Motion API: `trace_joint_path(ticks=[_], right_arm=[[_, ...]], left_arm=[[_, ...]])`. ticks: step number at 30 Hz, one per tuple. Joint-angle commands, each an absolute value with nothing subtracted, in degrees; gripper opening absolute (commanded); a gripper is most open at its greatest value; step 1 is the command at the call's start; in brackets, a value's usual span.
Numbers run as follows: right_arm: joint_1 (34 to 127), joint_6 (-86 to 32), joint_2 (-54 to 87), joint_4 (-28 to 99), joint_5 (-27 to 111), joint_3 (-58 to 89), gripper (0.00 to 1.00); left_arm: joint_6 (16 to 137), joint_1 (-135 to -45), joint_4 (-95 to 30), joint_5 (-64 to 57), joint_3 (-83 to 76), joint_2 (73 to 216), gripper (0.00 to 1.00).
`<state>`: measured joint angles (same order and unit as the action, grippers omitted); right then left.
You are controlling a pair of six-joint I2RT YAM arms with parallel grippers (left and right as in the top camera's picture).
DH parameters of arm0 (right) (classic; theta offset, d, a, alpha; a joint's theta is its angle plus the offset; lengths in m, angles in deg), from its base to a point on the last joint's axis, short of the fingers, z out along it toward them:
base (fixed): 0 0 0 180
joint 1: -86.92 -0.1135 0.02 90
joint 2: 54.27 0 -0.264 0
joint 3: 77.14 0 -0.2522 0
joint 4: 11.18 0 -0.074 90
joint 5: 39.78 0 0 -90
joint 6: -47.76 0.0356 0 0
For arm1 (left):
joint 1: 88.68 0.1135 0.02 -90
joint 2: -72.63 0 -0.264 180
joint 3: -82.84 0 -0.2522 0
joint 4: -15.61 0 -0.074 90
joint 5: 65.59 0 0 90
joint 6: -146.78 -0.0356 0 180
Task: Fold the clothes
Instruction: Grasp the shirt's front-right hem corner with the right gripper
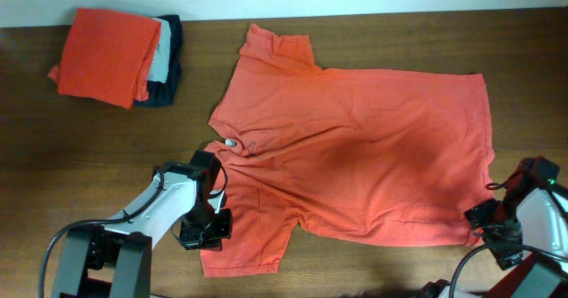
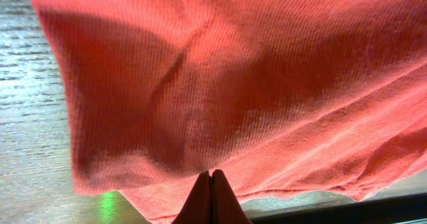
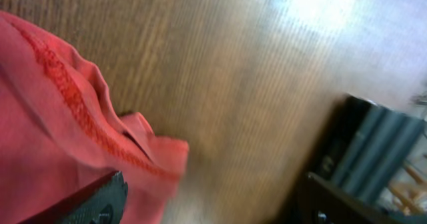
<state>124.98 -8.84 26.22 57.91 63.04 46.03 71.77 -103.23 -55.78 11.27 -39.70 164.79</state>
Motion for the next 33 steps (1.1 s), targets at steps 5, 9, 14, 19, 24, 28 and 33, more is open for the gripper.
trace_joint_path(ticks=[5, 9, 14, 19, 24, 28, 33], right_arm=[[125.24, -16.7, 26.07, 46.05, 60.94, 51.93, 0.87], [125.24, -18.28, 26.09, 43.88, 60.77, 51.91, 0.83], [125.27, -19.63, 26.09, 42.77, 61.01, 51.91, 0.56], [125.27, -19.76, 26.09, 41.15, 62.02, 51.08, 0.09], [125.27, -19.76, 26.09, 41.22, 62.5, 48.3, 0.04], [125.27, -20.33, 26.09, 42.7, 61.38, 43.1, 0.04], [125.24, -24.05, 26.26, 45.28, 58.78, 36.1, 0.04]], left_arm=[[70.15, -103.14, -55.58, 10.24, -39.99, 164.77, 0.01], [70.17, -103.14, -55.52, 10.24, -39.99, 164.77, 0.01], [70.17, -103.14, -54.93, 10.24, -39.99, 164.77, 0.01], [70.17, -103.14, -55.02, 10.26, -39.99, 164.77, 0.01], [70.17, -103.14, -54.97, 10.26, -39.99, 164.77, 0.01], [70.19, -103.14, -54.99, 10.26, -39.99, 164.77, 0.01], [70.19, -103.14, -54.97, 10.26, -39.99, 164.77, 0.01]])
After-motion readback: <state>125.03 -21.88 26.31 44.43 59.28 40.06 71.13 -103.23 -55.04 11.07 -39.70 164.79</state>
